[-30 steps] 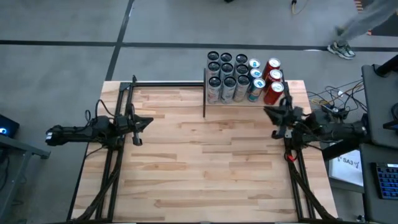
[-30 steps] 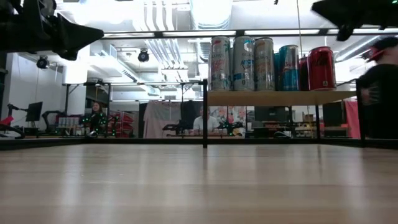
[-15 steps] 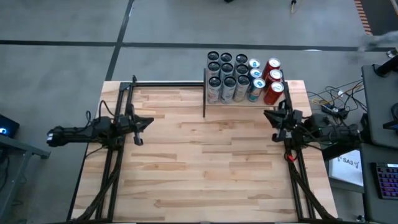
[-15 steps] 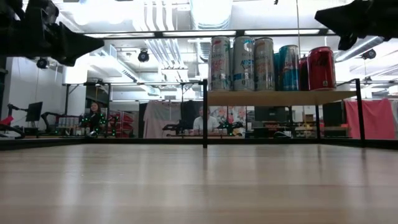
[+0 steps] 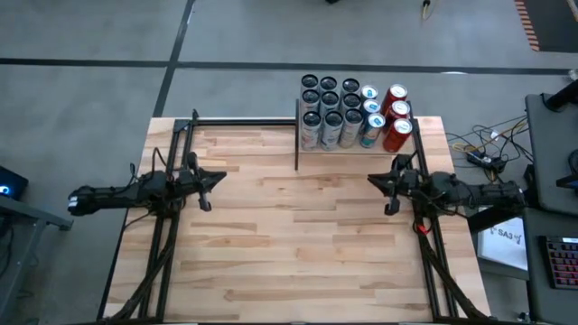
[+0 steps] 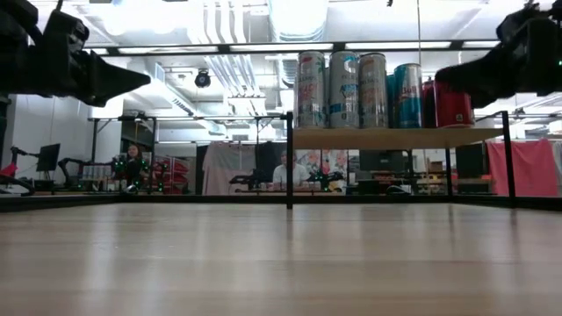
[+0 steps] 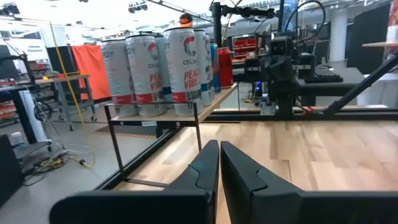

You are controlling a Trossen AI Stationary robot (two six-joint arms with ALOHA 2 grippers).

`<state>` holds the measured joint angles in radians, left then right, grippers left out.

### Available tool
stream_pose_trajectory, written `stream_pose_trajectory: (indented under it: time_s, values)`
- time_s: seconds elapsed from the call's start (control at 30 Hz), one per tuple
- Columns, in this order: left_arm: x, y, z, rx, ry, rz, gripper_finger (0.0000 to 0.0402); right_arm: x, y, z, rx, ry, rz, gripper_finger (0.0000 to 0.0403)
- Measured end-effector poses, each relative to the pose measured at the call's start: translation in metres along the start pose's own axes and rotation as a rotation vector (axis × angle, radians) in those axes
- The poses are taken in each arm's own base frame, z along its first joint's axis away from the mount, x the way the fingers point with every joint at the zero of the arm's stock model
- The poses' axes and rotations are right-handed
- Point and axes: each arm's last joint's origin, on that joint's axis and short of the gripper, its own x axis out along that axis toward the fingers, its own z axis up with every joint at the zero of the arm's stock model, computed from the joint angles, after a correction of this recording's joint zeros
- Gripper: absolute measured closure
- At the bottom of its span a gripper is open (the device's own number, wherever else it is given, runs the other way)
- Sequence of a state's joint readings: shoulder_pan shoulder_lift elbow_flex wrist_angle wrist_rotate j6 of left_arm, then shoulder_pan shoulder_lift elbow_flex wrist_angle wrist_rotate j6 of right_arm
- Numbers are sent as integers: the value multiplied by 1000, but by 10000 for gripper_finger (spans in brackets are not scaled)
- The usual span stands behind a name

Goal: Place canned beverage on shelf
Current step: Return to Home Position

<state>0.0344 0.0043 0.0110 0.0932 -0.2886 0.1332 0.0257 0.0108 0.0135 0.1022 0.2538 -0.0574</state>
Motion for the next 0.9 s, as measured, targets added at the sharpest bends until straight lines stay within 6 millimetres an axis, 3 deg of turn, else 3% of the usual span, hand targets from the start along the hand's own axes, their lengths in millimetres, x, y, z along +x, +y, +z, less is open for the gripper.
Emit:
stream_pose_trajectory:
  time_s: [0.2,0.37,0.6,0.9]
  values:
    - [0,2,-1,34,13,45,402,1,-1,-5,30,55,-61,369]
    - [-1,8,-1,34,43,256,402,1,-2,-6,76,56,-86,369]
    - [-1,10,-2,-11,49,327,402,2,-2,-8,-220,90,-78,369]
    - [-1,10,-1,-123,29,329,402,2,-2,-4,-87,56,-85,369]
